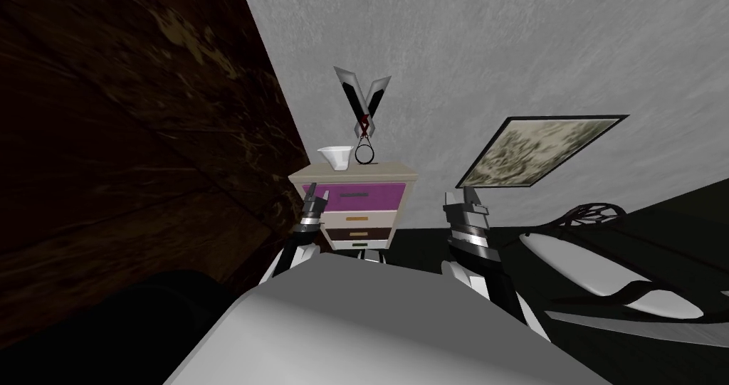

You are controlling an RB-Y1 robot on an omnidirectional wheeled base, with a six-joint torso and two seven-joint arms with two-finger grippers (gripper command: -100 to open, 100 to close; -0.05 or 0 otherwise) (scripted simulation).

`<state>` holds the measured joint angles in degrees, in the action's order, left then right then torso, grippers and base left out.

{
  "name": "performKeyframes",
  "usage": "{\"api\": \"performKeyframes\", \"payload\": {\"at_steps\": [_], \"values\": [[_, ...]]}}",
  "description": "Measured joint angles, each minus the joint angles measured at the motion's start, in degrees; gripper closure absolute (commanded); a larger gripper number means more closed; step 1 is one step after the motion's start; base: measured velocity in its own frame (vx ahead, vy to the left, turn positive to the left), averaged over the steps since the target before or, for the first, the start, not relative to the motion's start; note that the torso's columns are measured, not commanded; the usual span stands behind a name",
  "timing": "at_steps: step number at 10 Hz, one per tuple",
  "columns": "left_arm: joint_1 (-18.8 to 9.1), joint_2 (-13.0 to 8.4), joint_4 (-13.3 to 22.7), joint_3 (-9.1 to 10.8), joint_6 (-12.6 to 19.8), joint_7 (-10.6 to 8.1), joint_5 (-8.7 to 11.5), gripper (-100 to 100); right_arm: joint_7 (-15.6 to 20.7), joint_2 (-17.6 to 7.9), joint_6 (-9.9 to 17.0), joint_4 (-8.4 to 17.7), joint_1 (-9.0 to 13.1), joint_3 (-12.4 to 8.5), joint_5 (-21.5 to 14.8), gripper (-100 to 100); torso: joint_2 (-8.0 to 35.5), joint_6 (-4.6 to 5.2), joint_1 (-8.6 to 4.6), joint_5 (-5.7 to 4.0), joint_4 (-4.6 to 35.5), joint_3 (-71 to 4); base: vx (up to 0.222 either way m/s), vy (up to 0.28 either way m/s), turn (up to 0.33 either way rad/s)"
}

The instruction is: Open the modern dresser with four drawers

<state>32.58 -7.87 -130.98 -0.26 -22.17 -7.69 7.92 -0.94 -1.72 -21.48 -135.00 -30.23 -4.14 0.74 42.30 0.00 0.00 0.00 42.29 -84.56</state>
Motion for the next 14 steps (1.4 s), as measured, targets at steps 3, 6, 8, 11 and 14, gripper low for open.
{"api": "performKeyframes", "payload": {"at_steps": [3,6,8,11,14], "values": [[0.3,0.5,-0.3,0.16,2.8,-0.19,0.7,-100,0.0,0.0,0.0,0.0,0.0,0.0,0.0,0,0.0,0.00,0.00,0.00,0.0,0.0,0.012,-0.045,0.023],[1.0,1.0,-0.9,0.48,6.2,-0.49,1.7,-100,0.0,0.0,0.0,0.0,0.0,0.0,0.0,0,0.0,0.00,-0.04,-0.01,0.0,0.0,0.007,-0.058,0.029],[1.5,1.4,-1.3,0.28,8.5,-0.44,2.1,-100,0.0,0.0,0.0,0.0,0.0,0.0,0.0,0,-0.1,0.00,0.01,0.01,0.0,0.0,0.018,-0.055,0.031],[1.8,1.3,-1.7,0.66,11.7,-0.74,3.0,-100,0.0,0.0,0.0,0.0,0.0,0.0,0.0,0,0.0,0.00,0.01,0.00,0.0,0.0,0.011,-0.052,0.026],[2.4,1.4,-2.3,0.85,15.5,-0.99,4.0,-100,0.0,0.0,0.0,0.0,0.0,0.0,0.0,0,0.0,0.00,0.00,0.00,0.0,0.0,0.009,-0.058,0.029]]}}
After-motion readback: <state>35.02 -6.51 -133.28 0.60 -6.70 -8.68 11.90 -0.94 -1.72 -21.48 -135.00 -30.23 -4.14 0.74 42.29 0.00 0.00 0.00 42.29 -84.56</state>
